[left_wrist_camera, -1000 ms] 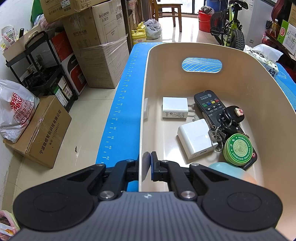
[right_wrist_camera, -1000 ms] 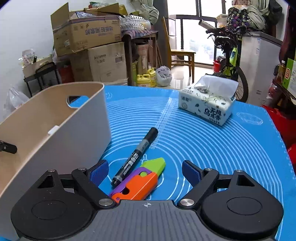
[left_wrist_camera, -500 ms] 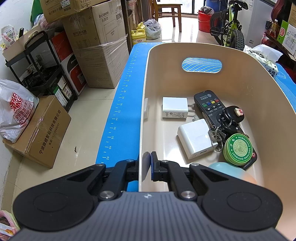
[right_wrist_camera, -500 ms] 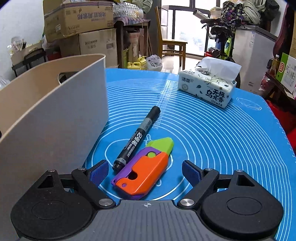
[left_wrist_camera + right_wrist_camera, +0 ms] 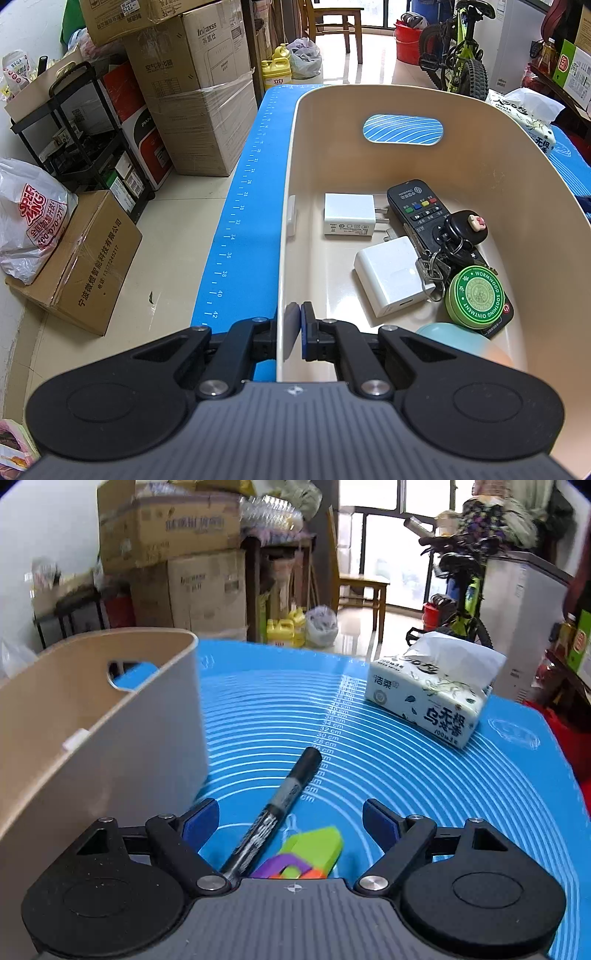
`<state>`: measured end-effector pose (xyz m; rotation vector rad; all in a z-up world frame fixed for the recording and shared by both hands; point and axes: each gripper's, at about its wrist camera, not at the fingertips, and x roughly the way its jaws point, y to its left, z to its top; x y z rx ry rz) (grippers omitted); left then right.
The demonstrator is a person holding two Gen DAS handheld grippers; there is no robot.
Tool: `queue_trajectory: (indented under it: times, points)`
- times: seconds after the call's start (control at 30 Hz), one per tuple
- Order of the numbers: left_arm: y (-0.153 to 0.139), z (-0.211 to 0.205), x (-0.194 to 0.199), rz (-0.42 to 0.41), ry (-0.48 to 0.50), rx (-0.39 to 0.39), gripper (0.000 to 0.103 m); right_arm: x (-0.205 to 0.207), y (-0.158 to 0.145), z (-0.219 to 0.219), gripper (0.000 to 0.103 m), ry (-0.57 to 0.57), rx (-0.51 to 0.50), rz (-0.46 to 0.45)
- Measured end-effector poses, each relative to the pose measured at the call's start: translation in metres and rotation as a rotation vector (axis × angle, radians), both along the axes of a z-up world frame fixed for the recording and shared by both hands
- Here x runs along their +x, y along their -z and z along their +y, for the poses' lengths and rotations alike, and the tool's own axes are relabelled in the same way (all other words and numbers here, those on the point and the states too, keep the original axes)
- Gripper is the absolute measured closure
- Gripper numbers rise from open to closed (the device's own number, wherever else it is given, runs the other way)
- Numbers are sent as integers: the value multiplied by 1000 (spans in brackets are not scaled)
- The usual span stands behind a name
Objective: Organize rigid objects
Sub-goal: 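Move the right tool back to the black marker on the mat, then grasp the black marker with the right tool, then lift the black marker with the right tool and carry it over the bin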
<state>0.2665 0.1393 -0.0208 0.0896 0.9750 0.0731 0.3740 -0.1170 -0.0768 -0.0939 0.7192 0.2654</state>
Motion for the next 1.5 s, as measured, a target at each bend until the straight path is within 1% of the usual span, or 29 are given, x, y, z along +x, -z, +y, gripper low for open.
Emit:
queue_trajectory:
  times: [0.13, 0.23, 0.3, 0.37, 0.4, 0.5, 0.53, 0.57, 0.63, 0.73, 0.8, 0.9, 1.07, 1.2, 1.5]
  points:
    - [1, -1, 0, 1, 3, 6, 95, 22, 5, 4, 24, -5, -8, 47]
    - [0, -2, 1, 2, 4, 10, 95, 33, 8, 12, 27, -24, -48, 57]
    - [1, -2, 1, 1, 4, 9, 95, 40, 10, 17, 32, -33, -68, 71]
    - [1, -2, 1, 1, 4, 9, 95, 46, 13, 21, 41, -27, -86, 90]
    - [0, -2, 1, 2, 5, 9, 95, 48, 15, 22, 41, -23, -91, 100]
    - [1, -2, 1, 1, 6, 11, 95, 48, 16, 22, 53, -32, -68, 97]
    - [1, -2, 1, 1, 5, 10, 95, 48, 16, 22, 64, -34, -48, 106]
    - [1, -2, 1, 1, 5, 9, 95, 47, 16, 21, 68, -32, -29, 112]
    - [1, -2, 1, 1, 5, 9, 95, 45, 17, 23, 72, -27, -26, 107]
    - [1, -2, 1, 1, 6, 10, 95, 45, 17, 21, 75, -10, 1, 105]
    - [1, -2, 1, 1, 5, 9, 95, 44, 17, 17, 77, -23, 39, 100]
    - [1, -2, 0, 1, 5, 10, 95, 36, 11, 16, 79, -17, 52, 56]
    - [1, -2, 1, 1, 5, 9, 95, 19, -7, 12, 81, -35, 121, -47]
    - [1, -2, 0, 1, 5, 11, 95, 7, -18, 5, 81, -46, 179, -105]
    - [1, -2, 1, 2, 5, 11, 95, -23, -59, -10, 81, -28, 182, -284]
